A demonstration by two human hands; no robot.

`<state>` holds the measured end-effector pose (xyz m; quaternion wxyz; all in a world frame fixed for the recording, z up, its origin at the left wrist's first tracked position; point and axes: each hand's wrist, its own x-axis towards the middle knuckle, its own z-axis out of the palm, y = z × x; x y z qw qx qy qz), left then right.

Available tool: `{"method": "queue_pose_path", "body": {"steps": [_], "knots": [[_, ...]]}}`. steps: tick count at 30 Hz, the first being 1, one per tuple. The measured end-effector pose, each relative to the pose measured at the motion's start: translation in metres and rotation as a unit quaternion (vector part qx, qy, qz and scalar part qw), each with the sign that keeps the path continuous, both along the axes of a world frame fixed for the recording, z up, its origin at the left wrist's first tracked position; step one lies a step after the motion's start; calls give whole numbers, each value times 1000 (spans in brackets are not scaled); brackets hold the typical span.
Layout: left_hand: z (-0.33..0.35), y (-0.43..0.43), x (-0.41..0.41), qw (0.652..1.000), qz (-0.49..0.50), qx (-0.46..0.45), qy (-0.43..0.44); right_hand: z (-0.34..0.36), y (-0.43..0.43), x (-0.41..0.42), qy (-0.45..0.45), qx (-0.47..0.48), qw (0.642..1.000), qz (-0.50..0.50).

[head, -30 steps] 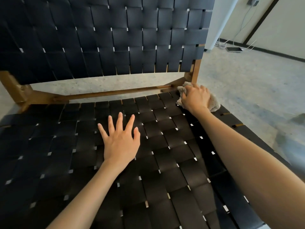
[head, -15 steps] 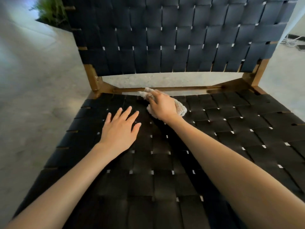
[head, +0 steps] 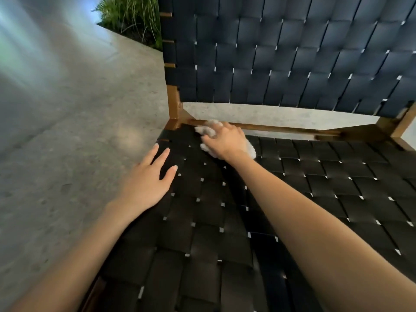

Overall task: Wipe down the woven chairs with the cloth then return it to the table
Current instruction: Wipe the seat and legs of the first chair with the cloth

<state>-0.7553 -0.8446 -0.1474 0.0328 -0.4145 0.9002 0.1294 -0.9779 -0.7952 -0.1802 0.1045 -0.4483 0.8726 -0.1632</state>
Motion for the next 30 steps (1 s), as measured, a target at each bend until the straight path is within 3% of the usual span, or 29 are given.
{"method": "queue_pose_path", "body": {"steps": [4,7,13,17,22,30], "knots": [[2,-2,3,999,-8,32,6,-5,70,-27,24,62,989,-135],[5,4,10,999,-17,36,11,-3,96,-19,7,27,986,-164],[10,26,39,999,-11,21,23,14,40,70,-137,-112,984,-2],[11,43,62,999,-6,-24,32,34,-27,126,-123,-142,979,75],[15,52,69,999,1,-39,21,32,-9,122,-67,-96,992,43],[16,53,69,999,-4,-26,32,28,161,36,10,56,986,-157]]}}
